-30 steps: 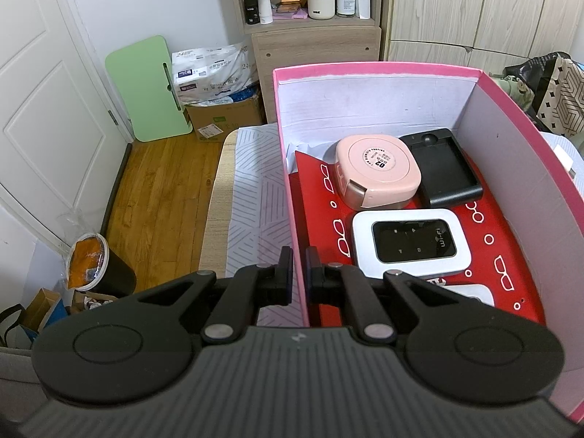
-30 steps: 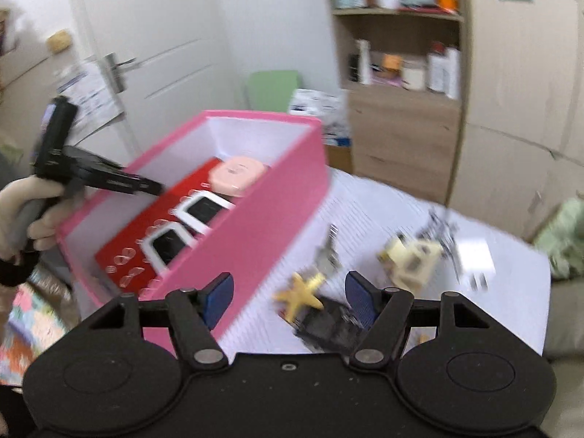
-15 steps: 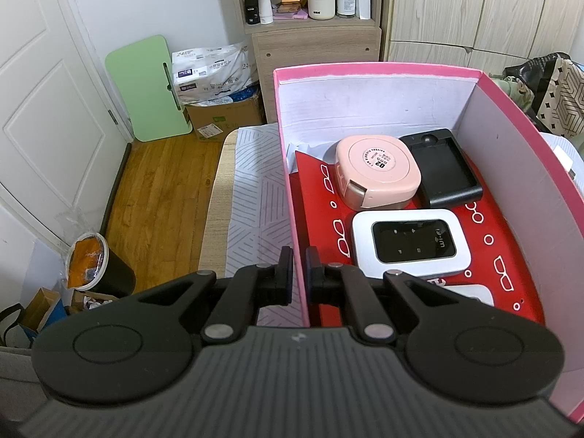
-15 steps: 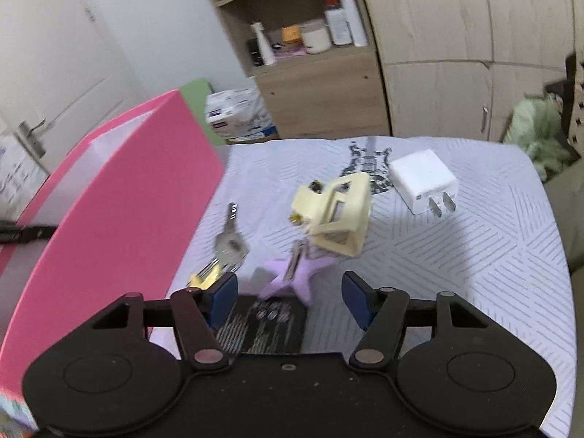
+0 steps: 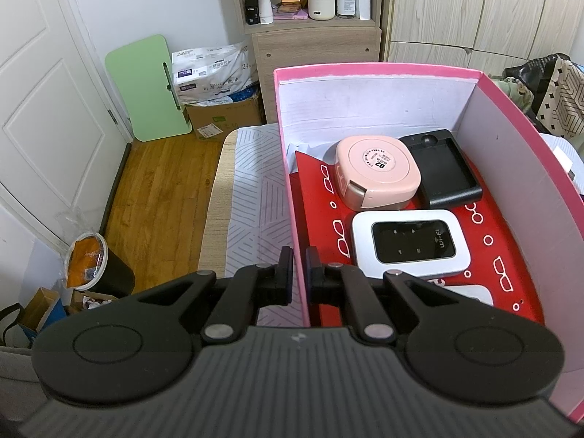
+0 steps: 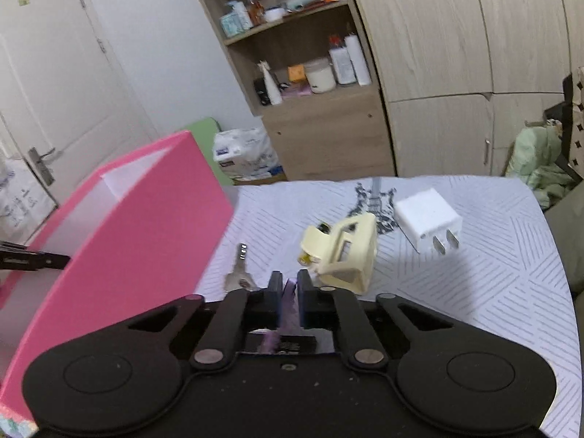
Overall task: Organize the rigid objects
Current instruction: 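Grasp the purple starfish on the table with the right tool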
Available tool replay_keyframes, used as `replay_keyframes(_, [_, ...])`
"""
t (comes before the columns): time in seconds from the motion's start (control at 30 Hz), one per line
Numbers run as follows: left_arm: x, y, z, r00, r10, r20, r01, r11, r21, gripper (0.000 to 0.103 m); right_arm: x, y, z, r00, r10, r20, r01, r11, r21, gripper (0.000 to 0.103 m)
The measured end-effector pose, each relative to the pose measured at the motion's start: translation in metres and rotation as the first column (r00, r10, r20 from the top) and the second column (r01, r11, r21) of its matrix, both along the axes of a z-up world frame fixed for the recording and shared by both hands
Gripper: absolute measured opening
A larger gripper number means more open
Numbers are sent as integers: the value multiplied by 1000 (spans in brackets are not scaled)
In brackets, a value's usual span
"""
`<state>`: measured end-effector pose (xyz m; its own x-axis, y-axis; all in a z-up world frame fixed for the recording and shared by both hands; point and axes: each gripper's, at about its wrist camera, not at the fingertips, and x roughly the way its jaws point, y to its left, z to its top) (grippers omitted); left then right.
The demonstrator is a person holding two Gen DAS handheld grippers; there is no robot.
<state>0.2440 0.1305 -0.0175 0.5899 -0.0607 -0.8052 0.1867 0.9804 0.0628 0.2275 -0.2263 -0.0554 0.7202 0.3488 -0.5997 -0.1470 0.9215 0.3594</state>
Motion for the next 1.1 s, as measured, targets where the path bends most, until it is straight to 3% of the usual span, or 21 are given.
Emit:
replay_keyframes(0.3, [1,-1,0,1000,5,0,-5,1000,-10,6,-7,-2,4,1000,-9,13,9,1000,8,9])
replay_keyframes(0.57, [0,0,-1,1000,3,1,-3,1000,-5,6,-28,19,44,990,69,119,-61,996,-69,8])
replay_keyframes(0.83, [0,1,-1,1000,5,5,-5,1000,-11,6,-51,57,107,922,243,301,-227,970,-86,9])
replay_keyframes(0.93, [0,1,-1,1000,6,7,-6,1000,-12,6,-46,76,115,900,306,309,-289,952,-101,9])
replay_keyframes(1.1, [-2,1,1,1000,8,9,-8,1000,-20,6,-25,112,107,874,404,268,-358,911,-207,8])
